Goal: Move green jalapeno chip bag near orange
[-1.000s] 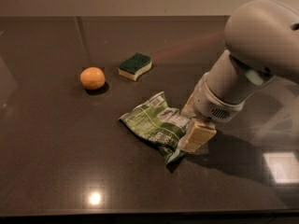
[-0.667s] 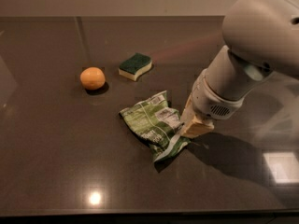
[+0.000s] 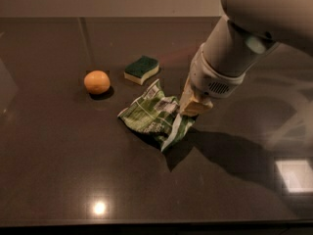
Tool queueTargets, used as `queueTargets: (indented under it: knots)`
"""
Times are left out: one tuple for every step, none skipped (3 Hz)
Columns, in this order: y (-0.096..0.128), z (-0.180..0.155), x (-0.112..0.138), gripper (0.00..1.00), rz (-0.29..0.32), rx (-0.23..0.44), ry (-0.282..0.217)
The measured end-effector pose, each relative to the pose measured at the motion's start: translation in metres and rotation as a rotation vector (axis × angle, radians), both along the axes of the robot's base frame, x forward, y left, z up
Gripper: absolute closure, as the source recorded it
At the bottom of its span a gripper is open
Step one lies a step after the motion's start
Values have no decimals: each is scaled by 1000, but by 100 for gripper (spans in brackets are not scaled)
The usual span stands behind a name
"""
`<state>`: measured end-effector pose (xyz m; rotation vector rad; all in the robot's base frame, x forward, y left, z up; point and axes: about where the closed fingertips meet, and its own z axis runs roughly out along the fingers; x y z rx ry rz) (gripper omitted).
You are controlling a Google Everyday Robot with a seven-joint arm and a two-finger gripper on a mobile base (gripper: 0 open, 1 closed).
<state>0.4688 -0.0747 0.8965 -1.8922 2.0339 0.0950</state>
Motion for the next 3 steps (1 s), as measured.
queueTargets:
  knots:
    - [16, 19, 30, 100, -3, 18, -46]
    - [33, 30, 56, 100, -8, 36, -72]
    - [48, 29, 81, 100, -14, 36, -88]
